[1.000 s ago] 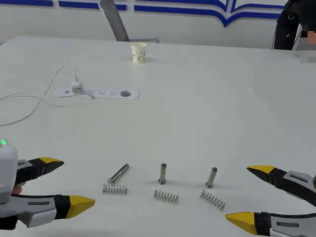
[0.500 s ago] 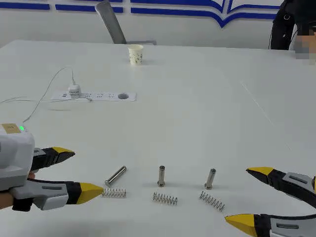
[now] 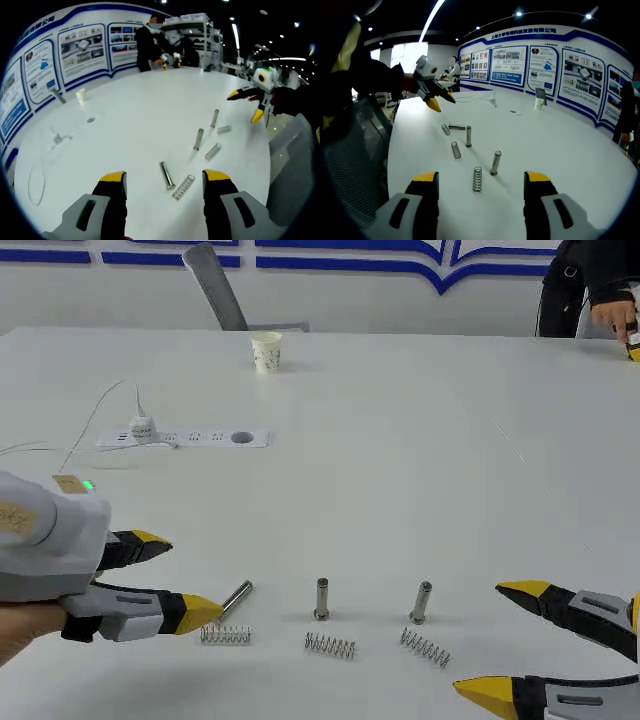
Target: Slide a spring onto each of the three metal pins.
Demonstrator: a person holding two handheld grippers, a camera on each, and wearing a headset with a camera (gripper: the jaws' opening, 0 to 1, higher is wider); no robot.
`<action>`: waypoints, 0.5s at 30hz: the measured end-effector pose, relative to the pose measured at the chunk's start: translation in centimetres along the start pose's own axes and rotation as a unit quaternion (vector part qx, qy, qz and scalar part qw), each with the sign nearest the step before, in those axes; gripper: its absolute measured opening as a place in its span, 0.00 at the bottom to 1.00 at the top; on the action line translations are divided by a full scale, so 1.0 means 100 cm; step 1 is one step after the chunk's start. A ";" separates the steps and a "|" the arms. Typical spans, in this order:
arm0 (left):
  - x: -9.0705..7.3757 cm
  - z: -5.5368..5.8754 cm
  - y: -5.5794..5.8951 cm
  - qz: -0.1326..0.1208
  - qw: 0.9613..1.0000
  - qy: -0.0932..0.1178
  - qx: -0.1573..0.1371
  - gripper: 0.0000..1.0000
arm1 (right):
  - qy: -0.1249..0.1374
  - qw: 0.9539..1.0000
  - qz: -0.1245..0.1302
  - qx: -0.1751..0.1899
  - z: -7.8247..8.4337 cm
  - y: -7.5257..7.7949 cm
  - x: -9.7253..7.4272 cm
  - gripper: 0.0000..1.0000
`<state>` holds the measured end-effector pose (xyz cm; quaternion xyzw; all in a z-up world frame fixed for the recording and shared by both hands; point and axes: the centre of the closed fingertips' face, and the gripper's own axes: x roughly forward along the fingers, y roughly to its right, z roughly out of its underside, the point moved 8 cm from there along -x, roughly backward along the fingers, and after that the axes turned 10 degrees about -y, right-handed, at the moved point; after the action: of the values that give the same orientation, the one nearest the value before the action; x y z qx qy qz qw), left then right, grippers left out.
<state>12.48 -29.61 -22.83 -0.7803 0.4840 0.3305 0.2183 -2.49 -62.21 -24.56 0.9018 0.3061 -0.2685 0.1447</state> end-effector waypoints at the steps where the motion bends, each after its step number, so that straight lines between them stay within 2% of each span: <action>1: 0.001 -0.001 0.000 0.000 1.000 -0.002 0.000 0.62 | 0.000 1.000 0.000 0.000 0.000 0.000 0.000 0.70; 8: 0.013 -0.004 -0.003 0.008 1.000 -0.018 -0.009 0.59 | -0.001 1.000 0.000 -0.001 0.001 0.000 0.000 0.70; 15: 0.024 -0.007 -0.002 0.016 0.999 -0.045 0.004 0.56 | -0.001 1.000 0.001 0.000 0.001 0.000 -0.001 0.70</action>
<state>13.60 -31.47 -24.06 -0.7561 0.4872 0.3670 0.2373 -2.63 -62.29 -24.63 0.9020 0.3050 -0.2690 0.1447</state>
